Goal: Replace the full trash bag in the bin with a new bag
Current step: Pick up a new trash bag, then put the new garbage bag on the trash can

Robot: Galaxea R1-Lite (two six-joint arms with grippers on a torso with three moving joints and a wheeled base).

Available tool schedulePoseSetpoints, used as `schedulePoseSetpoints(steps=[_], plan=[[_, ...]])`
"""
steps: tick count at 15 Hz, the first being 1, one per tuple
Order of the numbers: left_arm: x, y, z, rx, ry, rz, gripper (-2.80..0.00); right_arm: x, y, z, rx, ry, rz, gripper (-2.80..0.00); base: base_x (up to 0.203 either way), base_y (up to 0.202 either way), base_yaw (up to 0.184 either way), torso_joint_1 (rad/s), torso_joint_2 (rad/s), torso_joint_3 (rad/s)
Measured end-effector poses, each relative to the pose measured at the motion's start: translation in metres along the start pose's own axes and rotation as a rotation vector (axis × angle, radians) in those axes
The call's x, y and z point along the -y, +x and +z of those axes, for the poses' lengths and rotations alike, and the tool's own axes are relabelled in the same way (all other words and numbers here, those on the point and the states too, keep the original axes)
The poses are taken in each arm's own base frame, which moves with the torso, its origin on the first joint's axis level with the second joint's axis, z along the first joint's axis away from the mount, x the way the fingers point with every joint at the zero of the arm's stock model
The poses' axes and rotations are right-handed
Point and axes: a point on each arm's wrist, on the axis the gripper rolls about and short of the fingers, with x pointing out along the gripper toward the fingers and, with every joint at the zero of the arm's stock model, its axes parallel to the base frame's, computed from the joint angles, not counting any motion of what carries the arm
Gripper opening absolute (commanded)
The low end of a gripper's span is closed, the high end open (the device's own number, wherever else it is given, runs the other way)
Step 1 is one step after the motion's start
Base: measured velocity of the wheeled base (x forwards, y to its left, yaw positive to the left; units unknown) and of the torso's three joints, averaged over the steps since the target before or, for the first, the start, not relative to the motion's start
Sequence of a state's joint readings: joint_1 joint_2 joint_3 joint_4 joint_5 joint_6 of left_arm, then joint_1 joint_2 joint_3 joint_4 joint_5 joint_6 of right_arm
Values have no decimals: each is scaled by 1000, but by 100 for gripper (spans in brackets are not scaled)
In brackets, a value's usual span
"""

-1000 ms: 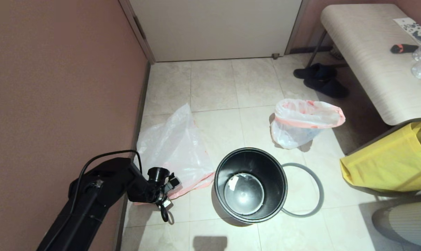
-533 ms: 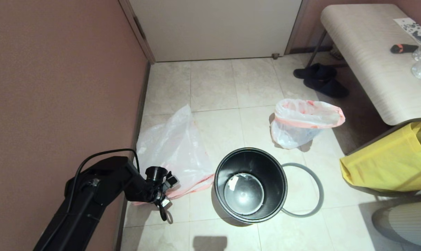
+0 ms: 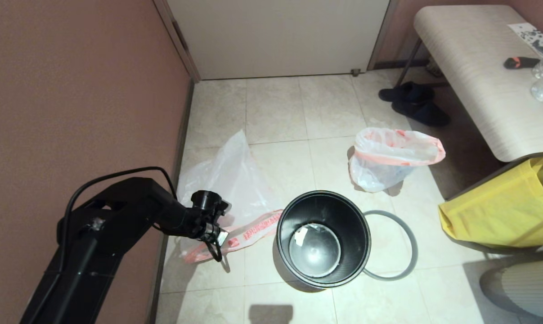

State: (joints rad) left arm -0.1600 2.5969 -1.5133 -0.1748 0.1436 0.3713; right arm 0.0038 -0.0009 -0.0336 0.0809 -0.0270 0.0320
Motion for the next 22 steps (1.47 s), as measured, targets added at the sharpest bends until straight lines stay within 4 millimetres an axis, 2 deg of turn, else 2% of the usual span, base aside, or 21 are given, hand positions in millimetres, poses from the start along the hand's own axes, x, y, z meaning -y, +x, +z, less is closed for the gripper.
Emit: schedulePoseSetpoints(steps=[3,9,13,17,22], plan=[[-4,-30,11,30,-101,10,-280,0,0,0,0,0,1,-280,0,0,0,0,0,0],[-36,-93,28,97,-189,174,-280,0,0,0,0,0,1,-280,0,0,0,0,0,0],[-48,-146,46,202,-220,215,-280,0,0,0,0,0,0,-280,0,0,0,0,0,0],[-43,-211,63,338,-244,213,-280,0,0,0,0,0,0,-280,0,0,0,0,0,0],[-23,-294,73,499,-234,238,-280,0,0,0,0,0,1,-280,0,0,0,0,0,0]])
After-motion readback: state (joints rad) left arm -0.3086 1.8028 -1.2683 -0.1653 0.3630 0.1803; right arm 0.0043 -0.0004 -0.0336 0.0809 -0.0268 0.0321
